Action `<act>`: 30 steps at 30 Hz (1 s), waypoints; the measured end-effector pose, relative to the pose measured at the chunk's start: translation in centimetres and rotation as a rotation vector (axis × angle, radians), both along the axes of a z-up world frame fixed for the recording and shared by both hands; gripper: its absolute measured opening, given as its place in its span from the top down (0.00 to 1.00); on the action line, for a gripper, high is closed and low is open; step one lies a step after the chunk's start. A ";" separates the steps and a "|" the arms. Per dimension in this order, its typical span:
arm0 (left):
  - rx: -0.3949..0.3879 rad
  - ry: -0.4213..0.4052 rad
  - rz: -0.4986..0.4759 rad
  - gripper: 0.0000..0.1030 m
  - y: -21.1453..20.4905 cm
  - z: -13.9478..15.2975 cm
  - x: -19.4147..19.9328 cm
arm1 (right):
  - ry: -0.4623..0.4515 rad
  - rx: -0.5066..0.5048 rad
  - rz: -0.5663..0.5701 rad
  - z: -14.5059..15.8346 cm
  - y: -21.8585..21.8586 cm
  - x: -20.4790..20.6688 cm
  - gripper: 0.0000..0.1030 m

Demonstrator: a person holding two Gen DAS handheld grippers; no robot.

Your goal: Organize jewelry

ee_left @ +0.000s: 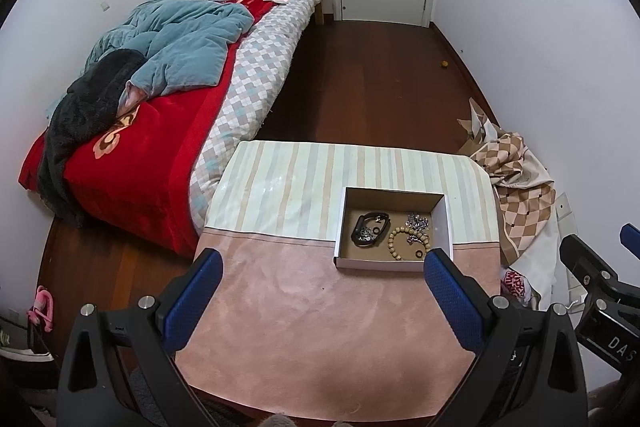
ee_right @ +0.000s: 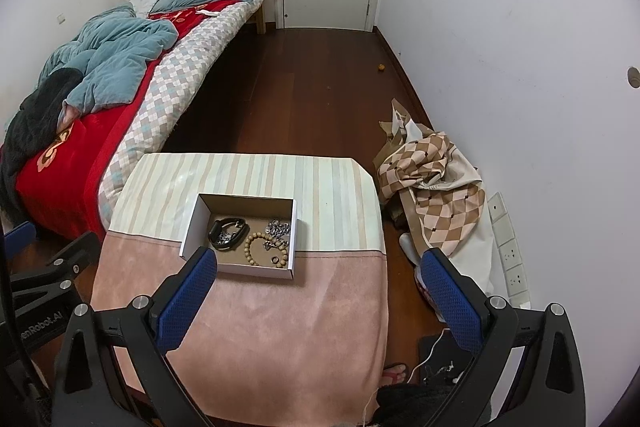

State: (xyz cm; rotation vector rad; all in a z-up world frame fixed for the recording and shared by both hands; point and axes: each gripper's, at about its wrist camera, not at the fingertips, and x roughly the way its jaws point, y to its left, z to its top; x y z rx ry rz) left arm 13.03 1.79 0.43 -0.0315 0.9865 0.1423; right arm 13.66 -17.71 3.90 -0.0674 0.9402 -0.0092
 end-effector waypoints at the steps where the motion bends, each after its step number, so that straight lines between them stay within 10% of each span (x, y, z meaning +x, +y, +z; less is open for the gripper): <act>1: 0.001 0.000 0.001 0.00 0.0 0.0 0.0 | 0.000 0.001 0.000 0.0 0.0 0.0 0.00; 30: 0.002 -0.004 0.005 0.00 0.2 0.2 -0.9 | 0.004 -0.003 0.002 -0.1 -0.2 -0.5 0.00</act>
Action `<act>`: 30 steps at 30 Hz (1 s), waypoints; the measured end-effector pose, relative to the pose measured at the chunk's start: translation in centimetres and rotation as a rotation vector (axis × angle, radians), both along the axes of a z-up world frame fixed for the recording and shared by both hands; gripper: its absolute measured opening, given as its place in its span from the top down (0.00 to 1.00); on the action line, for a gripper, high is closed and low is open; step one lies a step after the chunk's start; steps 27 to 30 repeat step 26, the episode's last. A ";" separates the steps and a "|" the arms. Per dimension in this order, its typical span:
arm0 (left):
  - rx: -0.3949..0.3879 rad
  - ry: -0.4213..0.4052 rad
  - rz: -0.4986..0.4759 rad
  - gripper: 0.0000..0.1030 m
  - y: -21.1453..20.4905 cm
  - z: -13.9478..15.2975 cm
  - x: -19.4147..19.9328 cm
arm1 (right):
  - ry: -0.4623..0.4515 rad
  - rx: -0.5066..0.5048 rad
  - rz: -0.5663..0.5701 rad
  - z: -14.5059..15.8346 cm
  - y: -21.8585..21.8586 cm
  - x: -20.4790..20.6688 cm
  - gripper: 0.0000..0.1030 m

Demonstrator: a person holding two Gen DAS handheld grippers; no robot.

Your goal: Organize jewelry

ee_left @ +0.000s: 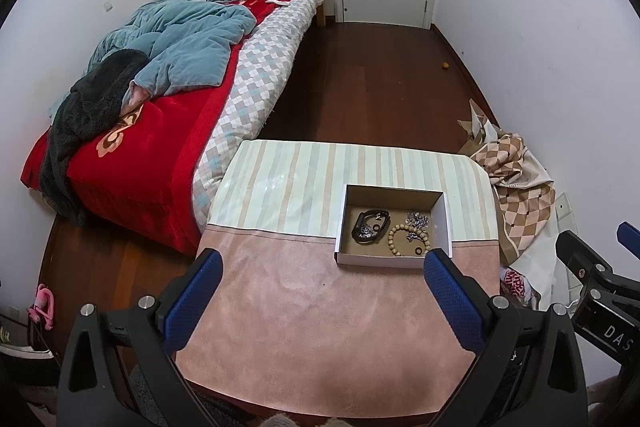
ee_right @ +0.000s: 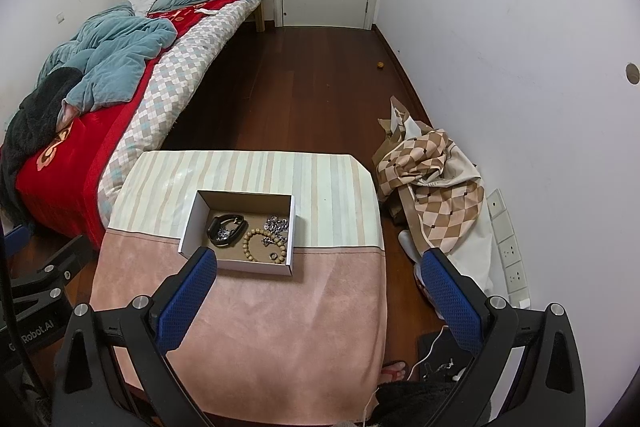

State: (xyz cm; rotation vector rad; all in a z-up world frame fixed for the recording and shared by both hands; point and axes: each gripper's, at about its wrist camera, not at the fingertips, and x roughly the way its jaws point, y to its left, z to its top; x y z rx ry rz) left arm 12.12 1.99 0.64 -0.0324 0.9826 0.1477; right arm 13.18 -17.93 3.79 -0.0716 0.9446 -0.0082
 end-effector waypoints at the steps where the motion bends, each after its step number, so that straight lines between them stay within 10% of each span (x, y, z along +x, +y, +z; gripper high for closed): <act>1: -0.002 0.001 0.000 0.00 0.0 0.0 0.0 | 0.000 0.000 0.000 0.0 0.0 0.0 0.00; 30: -0.002 -0.013 0.002 0.00 -0.5 0.4 -0.6 | 0.000 0.002 0.001 0.0 -0.1 -0.1 0.00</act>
